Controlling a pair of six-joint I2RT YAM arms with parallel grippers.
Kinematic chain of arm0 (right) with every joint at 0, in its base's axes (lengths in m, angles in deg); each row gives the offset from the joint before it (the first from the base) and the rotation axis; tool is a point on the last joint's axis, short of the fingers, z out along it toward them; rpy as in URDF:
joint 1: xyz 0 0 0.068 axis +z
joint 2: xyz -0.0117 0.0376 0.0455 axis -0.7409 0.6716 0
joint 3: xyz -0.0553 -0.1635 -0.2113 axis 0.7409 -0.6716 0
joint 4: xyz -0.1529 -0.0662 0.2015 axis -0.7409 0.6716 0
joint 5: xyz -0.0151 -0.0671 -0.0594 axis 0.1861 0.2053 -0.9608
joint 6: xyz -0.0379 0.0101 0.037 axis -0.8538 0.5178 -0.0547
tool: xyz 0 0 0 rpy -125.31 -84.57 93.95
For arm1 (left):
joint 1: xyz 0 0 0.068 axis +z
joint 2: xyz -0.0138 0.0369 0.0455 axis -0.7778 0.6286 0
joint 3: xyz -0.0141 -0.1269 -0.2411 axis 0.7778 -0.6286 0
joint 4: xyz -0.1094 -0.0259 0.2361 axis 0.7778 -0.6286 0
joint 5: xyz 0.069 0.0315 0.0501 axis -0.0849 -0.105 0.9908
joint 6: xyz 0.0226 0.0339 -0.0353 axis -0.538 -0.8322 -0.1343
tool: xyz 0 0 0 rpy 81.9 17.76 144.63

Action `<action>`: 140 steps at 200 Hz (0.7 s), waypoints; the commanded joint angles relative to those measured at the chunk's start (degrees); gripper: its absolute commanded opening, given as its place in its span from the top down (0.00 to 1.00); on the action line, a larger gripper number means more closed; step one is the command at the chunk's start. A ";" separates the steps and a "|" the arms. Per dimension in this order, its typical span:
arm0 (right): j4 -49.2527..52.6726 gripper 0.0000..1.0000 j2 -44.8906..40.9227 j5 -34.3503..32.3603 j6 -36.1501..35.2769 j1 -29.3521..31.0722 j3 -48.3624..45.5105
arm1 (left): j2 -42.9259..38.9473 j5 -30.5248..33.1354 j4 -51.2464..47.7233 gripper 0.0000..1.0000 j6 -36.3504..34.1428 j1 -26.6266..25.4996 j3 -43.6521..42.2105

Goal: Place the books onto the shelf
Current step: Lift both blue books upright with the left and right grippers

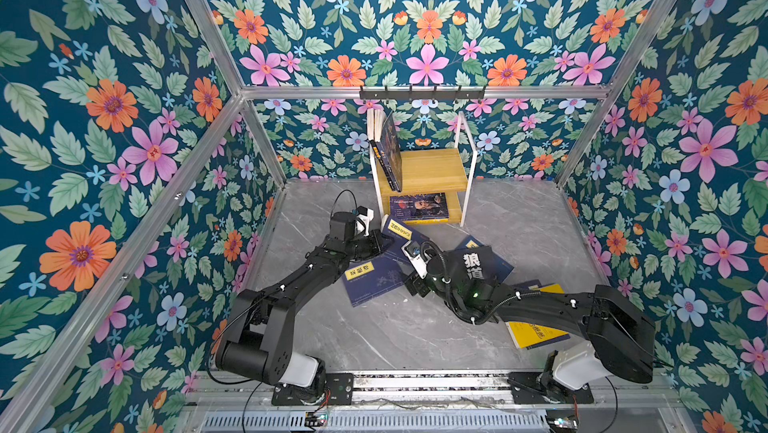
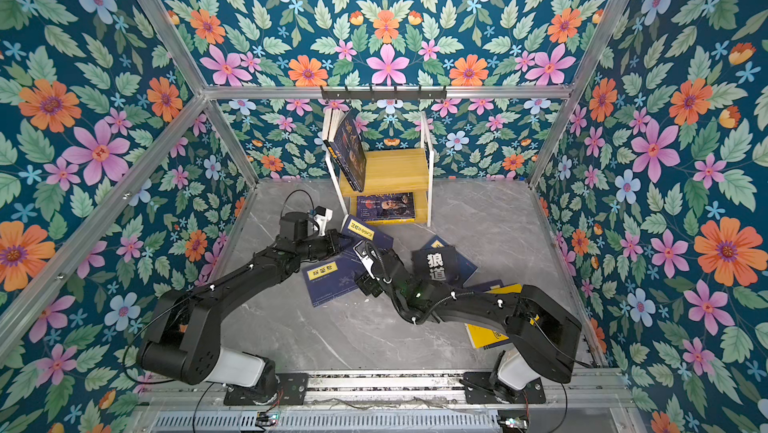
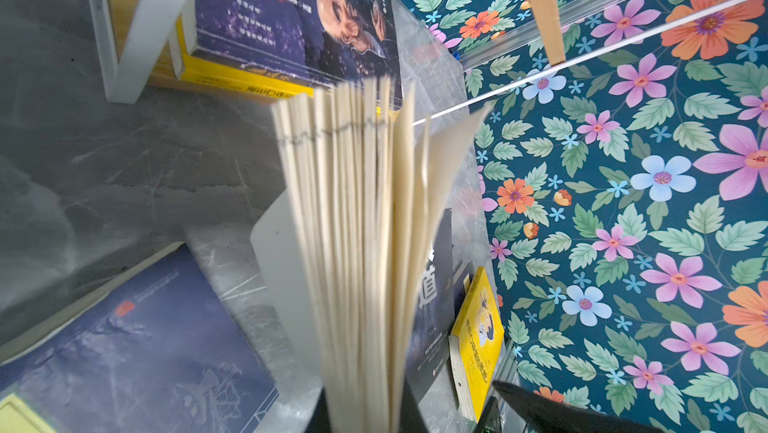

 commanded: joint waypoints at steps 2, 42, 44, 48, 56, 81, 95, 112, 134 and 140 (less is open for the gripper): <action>-0.48 0.13 1.53 -0.30 -7.11 0.11 1.07 | -0.66 -0.65 1.79 1.00 0.82 -0.17 -0.25; 0.49 0.13 5.31 -2.66 -11.23 0.56 4.38 | -1.31 -0.74 1.84 1.00 0.80 -0.42 -0.11; 0.64 0.13 5.50 -2.77 -11.29 0.56 4.64 | -1.35 -0.78 1.68 1.00 0.76 -0.40 -0.02; 0.81 0.14 5.85 -3.10 -11.43 0.52 5.14 | -1.31 -0.93 1.47 1.00 0.73 -0.46 0.11; 0.88 0.14 6.71 -3.78 -11.53 0.55 5.93 | -1.23 -1.17 1.60 1.00 1.04 -0.42 0.10; 0.42 0.16 11.70 -6.22 -14.56 0.52 8.98 | -1.07 -1.18 2.60 1.00 1.43 -0.59 -0.26; 0.26 0.20 14.04 -9.00 -15.19 0.48 10.97 | -1.06 -1.26 1.72 1.00 1.36 -0.51 0.10; 0.17 0.36 16.35 -10.41 -17.20 0.38 12.56 | -1.00 -1.31 1.83 1.00 1.76 -0.49 0.02; -0.01 0.59 18.11 -12.47 -19.16 0.47 13.64 | -0.89 -1.09 1.34 1.00 1.70 -0.55 0.56; 0.16 0.71 18.15 -13.18 -19.53 0.50 13.68 | -1.00 -1.17 0.95 1.00 1.76 -0.53 0.73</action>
